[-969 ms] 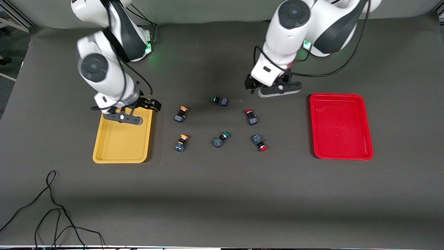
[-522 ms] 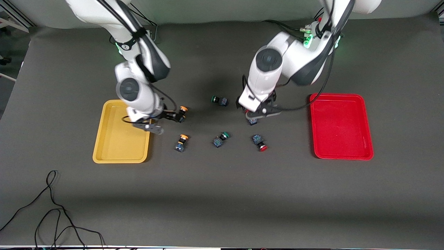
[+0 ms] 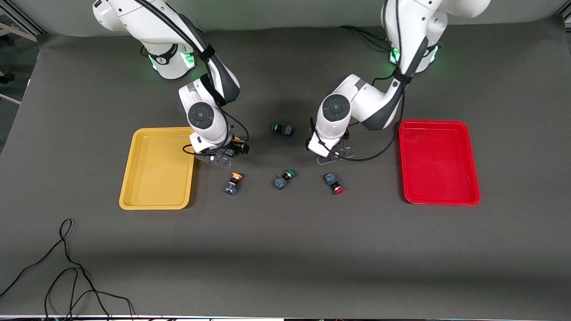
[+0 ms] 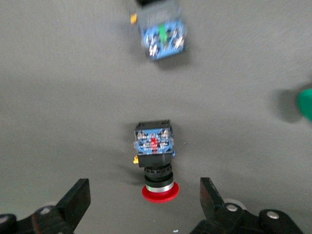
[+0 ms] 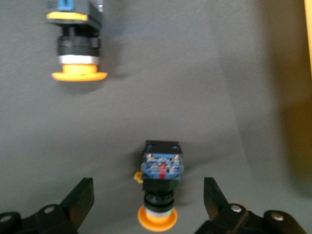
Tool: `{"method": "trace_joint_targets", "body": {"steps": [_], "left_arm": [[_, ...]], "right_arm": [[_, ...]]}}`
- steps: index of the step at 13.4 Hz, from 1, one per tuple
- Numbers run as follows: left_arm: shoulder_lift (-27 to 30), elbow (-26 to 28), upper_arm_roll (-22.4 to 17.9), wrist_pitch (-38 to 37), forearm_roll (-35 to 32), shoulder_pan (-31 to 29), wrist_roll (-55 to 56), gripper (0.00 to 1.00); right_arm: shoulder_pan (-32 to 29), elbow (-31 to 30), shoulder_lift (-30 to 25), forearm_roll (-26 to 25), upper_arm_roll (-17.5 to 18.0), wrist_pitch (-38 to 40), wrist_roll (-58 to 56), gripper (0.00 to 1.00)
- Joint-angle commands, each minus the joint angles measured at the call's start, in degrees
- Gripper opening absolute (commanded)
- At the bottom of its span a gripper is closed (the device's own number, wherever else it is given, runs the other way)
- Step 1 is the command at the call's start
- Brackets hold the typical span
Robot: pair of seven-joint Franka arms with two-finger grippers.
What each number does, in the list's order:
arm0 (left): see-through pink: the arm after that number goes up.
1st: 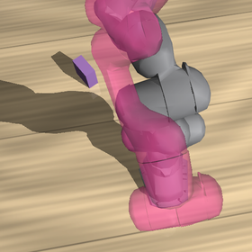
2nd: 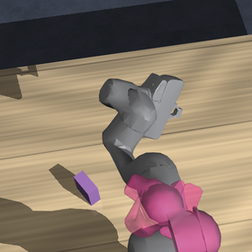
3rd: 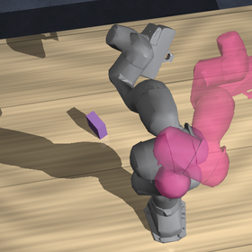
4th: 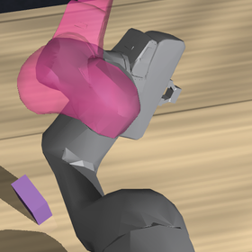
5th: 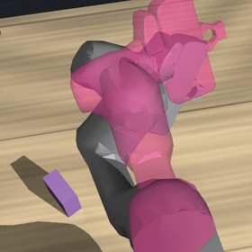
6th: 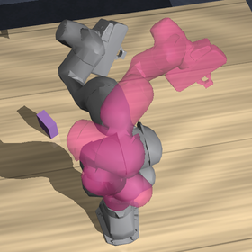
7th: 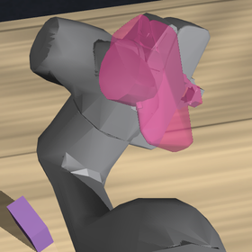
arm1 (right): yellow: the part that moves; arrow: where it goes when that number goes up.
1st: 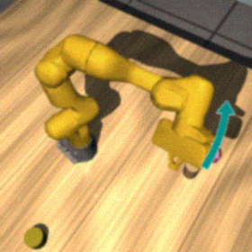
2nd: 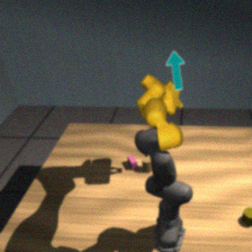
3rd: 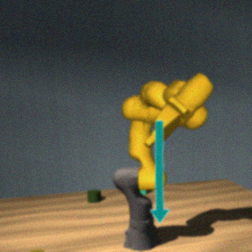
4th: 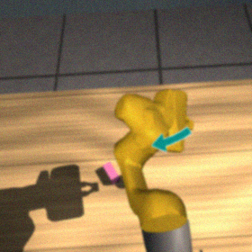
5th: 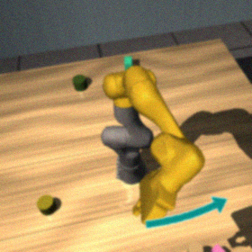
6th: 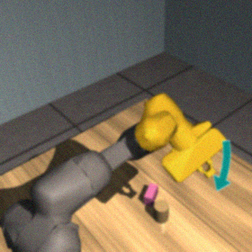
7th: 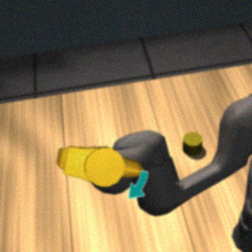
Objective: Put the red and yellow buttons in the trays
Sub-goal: 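Grasp the orange button with the right gripper while the left gripper grasps red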
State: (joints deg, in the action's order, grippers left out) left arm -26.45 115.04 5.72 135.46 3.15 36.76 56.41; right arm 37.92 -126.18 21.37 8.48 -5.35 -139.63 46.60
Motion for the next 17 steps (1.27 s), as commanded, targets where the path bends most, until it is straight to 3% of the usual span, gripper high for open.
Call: {"method": "trace_joint_targets", "body": {"steps": [1, 2, 3, 4, 7, 9, 11, 13, 17], "left_arm": [[-2.0, 0.5, -0.9, 3.1, -1.0, 1.4, 4.0, 1.00], [-2.8, 0.4, -0.9, 3.7, -1.0, 1.5, 4.0, 1.00], [-3.5, 0.4, -0.9, 4.3, -1.0, 1.5, 4.0, 1.00], [-3.7, 0.4, -0.9, 4.3, -1.0, 1.6, 3.9, 0.94], [-3.5, 0.0, -0.8, 3.3, -0.9, 1.4, 3.9, 0.29], [-3.0, -0.3, -0.8, 2.5, -0.9, 1.2, 3.7, 0.05], [-2.2, -2.7, -1.0, -1.0, -0.8, 0.8, 3.4, 0.01], [-0.6, -6.6, -0.9, -8.1, -0.5, -1.2, 2.3, 0.01], [10.3, -9.3, -1.1, -22.8, 1.6, -6.3, -12.6, 0.00]], "right_arm": [[0.2, -1.2, 1.2, 0.6, -0.2, -2.8, 0.5, 1.00], [0.2, -1.4, 1.3, 0.6, -0.2, -2.9, 0.5, 0.97], [0.2, -1.4, 1.3, 0.6, -0.2, -2.9, 0.4, 0.89], [0.2, -1.4, 1.4, 0.6, -0.2, -2.9, 0.4, 0.78], [0.1, -1.4, 1.4, 0.6, -0.2, -2.9, 0.2, 0.43], [0.0, -1.4, 1.1, 0.6, -0.3, -2.7, -0.1, 0.28], [-0.1, -1.4, -0.7, 0.6, -0.7, -1.1, -0.5, 0.24], [-0.1, -0.1, -5.2, 0.6, -3.2, 6.0, -2.8, 0.24], [0.0, 0.7, -14.5, -0.4, -12.9, 19.7, -14.9, 0.24]]}}
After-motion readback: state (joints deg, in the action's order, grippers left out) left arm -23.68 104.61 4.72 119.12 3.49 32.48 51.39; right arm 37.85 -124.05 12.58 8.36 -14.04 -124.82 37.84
